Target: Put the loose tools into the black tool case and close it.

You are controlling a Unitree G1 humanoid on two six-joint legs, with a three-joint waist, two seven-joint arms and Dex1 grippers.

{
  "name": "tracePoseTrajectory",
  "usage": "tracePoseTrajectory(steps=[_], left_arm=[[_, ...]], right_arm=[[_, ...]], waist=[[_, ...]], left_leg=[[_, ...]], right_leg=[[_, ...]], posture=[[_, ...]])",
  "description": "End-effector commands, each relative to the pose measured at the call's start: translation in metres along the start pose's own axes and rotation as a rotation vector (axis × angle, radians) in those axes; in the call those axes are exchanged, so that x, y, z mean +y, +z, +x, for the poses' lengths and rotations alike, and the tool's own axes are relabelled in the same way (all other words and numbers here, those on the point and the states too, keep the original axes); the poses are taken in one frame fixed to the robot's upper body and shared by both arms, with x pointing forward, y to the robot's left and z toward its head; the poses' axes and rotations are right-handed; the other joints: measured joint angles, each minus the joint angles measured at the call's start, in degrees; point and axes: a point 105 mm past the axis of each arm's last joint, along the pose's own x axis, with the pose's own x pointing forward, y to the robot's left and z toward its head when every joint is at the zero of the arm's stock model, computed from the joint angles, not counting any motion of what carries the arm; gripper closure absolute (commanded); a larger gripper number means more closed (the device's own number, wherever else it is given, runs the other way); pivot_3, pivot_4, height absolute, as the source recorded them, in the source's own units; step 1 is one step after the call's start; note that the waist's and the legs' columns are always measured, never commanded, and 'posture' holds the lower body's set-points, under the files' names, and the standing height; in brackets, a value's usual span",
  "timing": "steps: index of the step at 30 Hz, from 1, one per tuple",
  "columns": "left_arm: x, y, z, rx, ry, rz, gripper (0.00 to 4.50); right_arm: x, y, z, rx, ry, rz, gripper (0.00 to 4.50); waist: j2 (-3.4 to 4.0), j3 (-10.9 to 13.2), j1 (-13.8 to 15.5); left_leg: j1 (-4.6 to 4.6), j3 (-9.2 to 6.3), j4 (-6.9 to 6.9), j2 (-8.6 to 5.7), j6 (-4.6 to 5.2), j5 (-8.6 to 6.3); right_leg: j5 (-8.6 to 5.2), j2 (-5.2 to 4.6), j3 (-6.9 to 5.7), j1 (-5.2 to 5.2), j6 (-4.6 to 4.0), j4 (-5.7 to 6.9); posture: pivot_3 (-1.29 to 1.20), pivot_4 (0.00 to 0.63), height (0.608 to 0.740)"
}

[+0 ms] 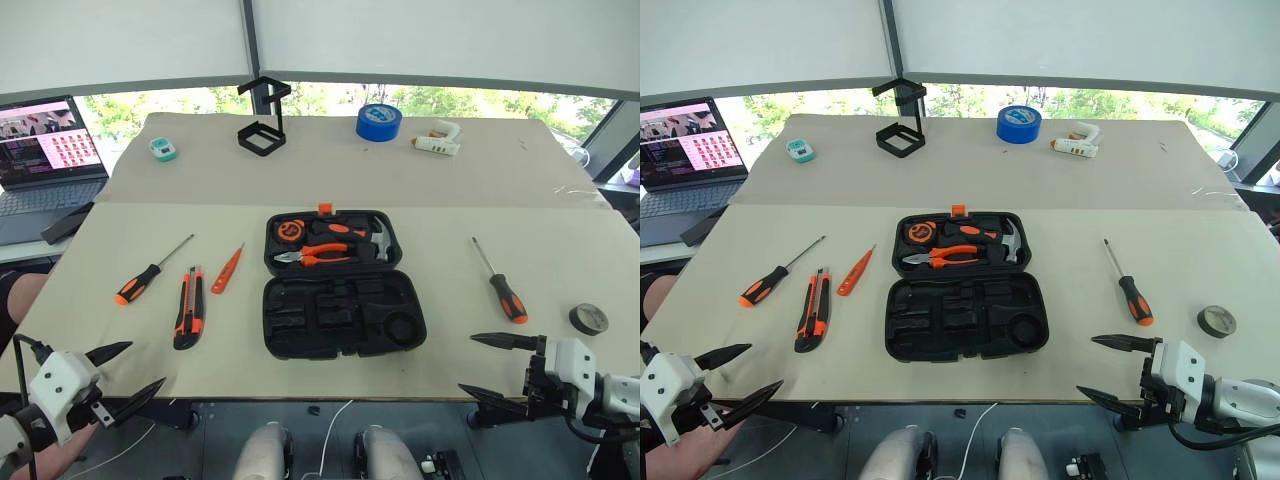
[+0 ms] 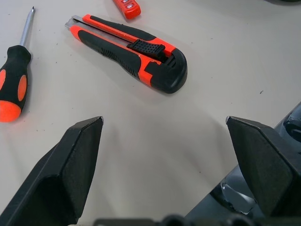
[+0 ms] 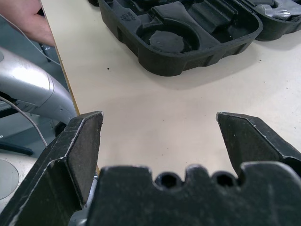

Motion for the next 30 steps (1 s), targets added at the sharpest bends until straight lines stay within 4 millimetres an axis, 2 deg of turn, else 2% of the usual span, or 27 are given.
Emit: tracePoseTrajectory(steps=[1,4,6,8,10,13,17,20,25,30], left_arm=[[0.009,0.012,-0.004,-0.033,0.028,-0.006,0.0],[0.033,0.016,-0.024,-0.058,0.167,-0.162,0.0],[0.047,0.004,-0.046,-0.047,0.305,-0.273,0.0],[0.053,-0.013,-0.066,-0.009,0.403,-0.361,0.0],[0.051,-0.022,-0.076,0.03,0.434,-0.42,0.0],[0.056,-0.016,-0.073,0.038,0.445,-0.483,0.0],[0.063,-0.002,-0.054,0.109,0.362,-0.511,0.0],[0.077,0.011,-0.038,0.133,0.315,-0.515,0.0],[0.11,0.039,0.016,0.221,0.212,-0.44,0.0],[0.138,0.029,0.057,0.324,0.245,-0.428,0.0]], right_arm=[[-0.01,0.02,0.015,-0.077,-0.021,-0.049,0.03],[-0.025,0.064,0.039,-0.313,-0.06,-0.063,0.03],[-0.034,0.089,0.044,-0.423,-0.07,-0.007,0.03],[-0.036,0.105,0.049,-0.462,-0.053,-0.005,0.03],[-0.035,0.113,0.053,-0.474,-0.038,-0.022,0.03],[-0.033,0.119,0.056,-0.477,-0.03,-0.031,0.03],[-0.027,0.119,0.061,-0.465,0.005,-0.052,0.03],[-0.022,0.12,0.064,-0.467,0.038,-0.057,0.03],[-0.018,0.126,0.071,-0.486,0.072,-0.045,0.03],[-0.027,0.133,0.079,-0.474,0.032,-0.017,0.03]], waist=[[0.0,0.0,0.0],[-0.29,0.06,-0.81],[-0.3,0.1,-1.38],[-0.29,0.1,-1.42],[-0.35,0.08,-1.37],[-0.58,0.06,-0.5],[-0.74,-0.03,0.35],[-0.77,-0.05,0.39],[-0.81,-0.05,0.26],[-0.82,-0.02,-0.84]], left_leg=[[0.0,0.0,0.0,0.0,0.0,0.0],[-0.01,0.05,0.0,0.21,-0.02,0.01],[-0.16,0.01,0.0,0.36,-0.11,0.07],[-0.21,0.02,-0.01,0.35,-0.12,0.06],[-0.22,0.02,-0.05,0.34,-0.2,-0.03],[-0.31,-0.05,-0.04,0.26,-0.23,-0.09],[-0.27,-0.05,-0.04,0.24,-0.28,-0.05],[-0.15,-0.01,-0.04,0.25,-0.31,-0.05],[-0.22,0.0,-0.04,0.19,-0.41,0.04],[-0.25,0.1,-0.06,-0.02,-0.43,0.05]], right_leg=[[0.0,0.0,0.0,0.0,0.0,0.0],[0.12,0.17,0.09,-0.17,-0.15,0.08],[0.35,0.31,0.06,-0.39,0.06,0.17],[0.32,0.29,0.06,-0.43,0.07,0.17],[0.31,0.3,0.0,-0.44,0.07,0.12],[0.29,0.25,-0.1,-0.46,0.09,0.1],[0.29,0.15,-0.22,-0.53,0.08,0.1],[0.19,0.12,-0.22,-0.5,-0.11,0.09],[0.26,0.27,-0.21,-0.45,0.0,0.29],[0.23,0.25,-0.07,-0.6,0.05,0.59]], posture=[[0.0,0.15,0.74],[0.0,0.15,0.74],[0.0,0.15,0.74],[0.0,0.15,0.74],[0.0,0.15,0.74],[0.0,0.15,0.74],[0.0,0.15,0.74],[0.0,0.15,0.74],[0.0,0.15,0.74],[0.0,0.15,0.74]])
